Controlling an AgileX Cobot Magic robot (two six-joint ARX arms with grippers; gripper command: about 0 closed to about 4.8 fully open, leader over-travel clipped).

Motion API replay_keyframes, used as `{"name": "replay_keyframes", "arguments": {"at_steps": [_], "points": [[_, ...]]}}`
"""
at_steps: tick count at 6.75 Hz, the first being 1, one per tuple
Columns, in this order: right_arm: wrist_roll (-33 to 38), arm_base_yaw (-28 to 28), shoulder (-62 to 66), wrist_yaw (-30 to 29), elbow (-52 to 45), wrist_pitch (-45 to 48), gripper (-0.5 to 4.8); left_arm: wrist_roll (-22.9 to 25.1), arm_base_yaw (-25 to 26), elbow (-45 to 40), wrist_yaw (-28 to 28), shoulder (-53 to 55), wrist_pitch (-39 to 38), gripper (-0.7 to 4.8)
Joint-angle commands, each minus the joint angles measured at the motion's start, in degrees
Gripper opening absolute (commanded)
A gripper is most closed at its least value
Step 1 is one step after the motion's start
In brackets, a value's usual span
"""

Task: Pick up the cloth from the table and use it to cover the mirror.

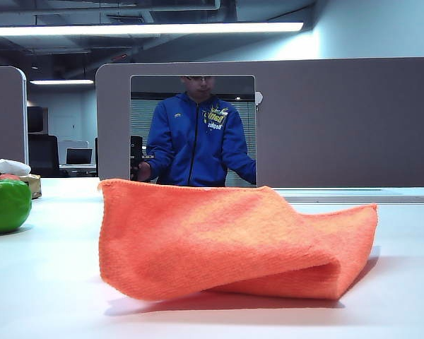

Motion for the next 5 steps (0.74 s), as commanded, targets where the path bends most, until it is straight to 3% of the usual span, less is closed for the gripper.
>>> {"name": "replay_keyframes", "arguments": {"at_steps": [1,3,4,5], "points": [[0.2,0.0,-0.1,1.3,-0.3,1.3,-0.05,0.0,0.0,0.1,0.0,0.0,0.8,-0.06],[0.2,0.0,-0.1,1.3,-0.2,1.7,-0.06,-0.3,-0.1,0.1,0.8,0.0,0.8,-0.06],[0.2,0.0,-0.1,1.2,1.7,4.5,-0.06,-0.7,-0.1,0.5,7.9,0.0,2.6,-0.06],[-0.9,0.0,-0.1,1.3,4.6,2.5,-0.06,-1.5,-0.1,1.8,9.3,0.1,1.3,-0.06]]}}
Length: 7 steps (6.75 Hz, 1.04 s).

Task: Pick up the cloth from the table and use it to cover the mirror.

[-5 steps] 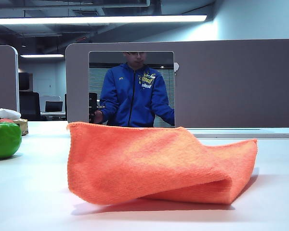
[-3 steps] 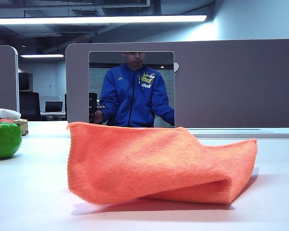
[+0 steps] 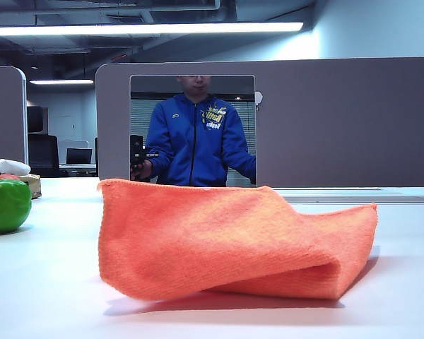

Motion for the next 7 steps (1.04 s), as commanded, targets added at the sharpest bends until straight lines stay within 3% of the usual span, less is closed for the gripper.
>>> {"name": "replay_keyframes", "arguments": {"at_steps": [1,2,3,4,5,7], "points": [[-3.9,0.0,0.0,0.2,9.2,-5.2,-0.06,-1.2,-0.1,4.4,6.6,0.1,-1.7,-0.06],[-5.5,0.0,2.6,0.3,17.9,-14.0,-0.06,-1.2,-0.1,8.8,11.1,1.8,-4.2,-0.06],[-5.5,0.0,3.8,0.2,19.8,-15.5,-0.06,-1.2,-0.1,9.8,12.5,2.6,-4.6,-0.06],[-5.5,0.1,12.9,-0.4,29.4,-21.5,-0.06,-1.0,-0.1,15.1,22.4,9.4,-5.8,-0.06],[-5.5,0.1,16.8,-2.0,32.7,-23.7,-0.05,-1.0,-0.1,16.7,25.6,12.0,-5.7,-0.06],[-6.8,0.1,34.2,-12.9,44.9,-35.0,-0.06,-0.8,-1.0,19.9,38.6,22.4,-5.1,-0.06]]}}
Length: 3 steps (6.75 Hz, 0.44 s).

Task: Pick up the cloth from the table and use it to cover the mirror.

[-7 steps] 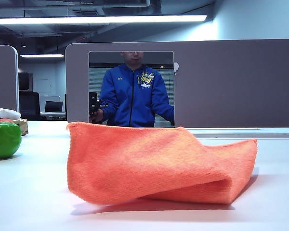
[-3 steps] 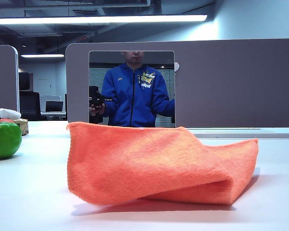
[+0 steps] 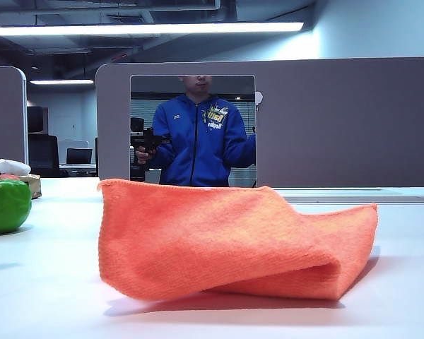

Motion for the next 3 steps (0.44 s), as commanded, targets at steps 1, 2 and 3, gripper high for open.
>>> {"name": "replay_keyframes", "arguments": {"at_steps": [1,2,3], "points": [[-1.6,0.1,11.7,-9.9,7.3,-8.7,-0.06,0.2,-1.7,1.5,10.6,7.0,0.7,-0.06],[-4.5,2.3,22.4,-13.0,8.2,-9.9,-0.06,2.1,-11.3,1.5,11.8,14.8,0.3,-0.06],[-4.6,3.1,26.0,-13.3,8.2,-9.7,-0.05,4.1,-15.8,1.5,11.3,18.3,0.3,-0.06]]}}
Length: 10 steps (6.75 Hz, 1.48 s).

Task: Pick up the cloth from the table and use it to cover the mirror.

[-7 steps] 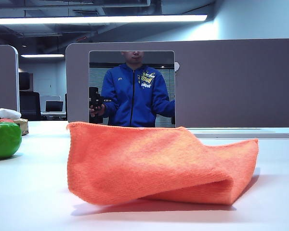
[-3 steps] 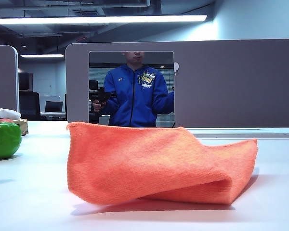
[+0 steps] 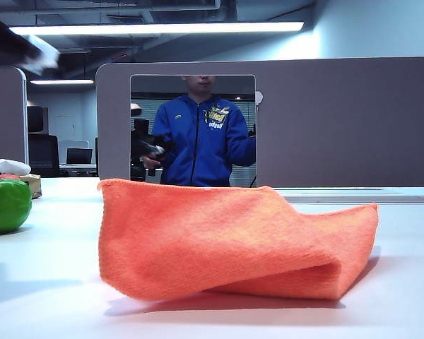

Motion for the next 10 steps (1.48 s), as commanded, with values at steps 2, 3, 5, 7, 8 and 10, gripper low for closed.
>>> {"name": "replay_keyframes", "arguments": {"at_steps": [2,3,5,7,8,10], "points": [[-0.6,1.3,12.9,-3.1,0.2,3.4,0.02,12.8,-14.9,0.3,-5.2,16.7,3.6,1.67],[-0.7,1.3,14.4,-3.0,0.2,4.9,1.25,13.6,-14.9,0.3,-7.1,19.2,5.2,1.93],[-1.3,1.3,15.3,-2.9,0.2,6.8,1.40,16.5,-14.9,0.2,-7.5,21.2,5.2,2.89],[-1.4,1.3,18.9,-2.9,-0.1,7.7,1.40,16.5,-15.0,0.2,-5.5,23.5,5.1,2.88],[-1.4,1.3,19.4,-2.8,-0.1,7.5,1.40,16.5,-15.0,0.2,-5.5,23.8,5.1,2.87],[-1.4,1.3,21.5,-2.9,-0.1,8.0,1.40,16.9,-15.0,0.2,-4.7,27.5,7.2,2.87]]}}
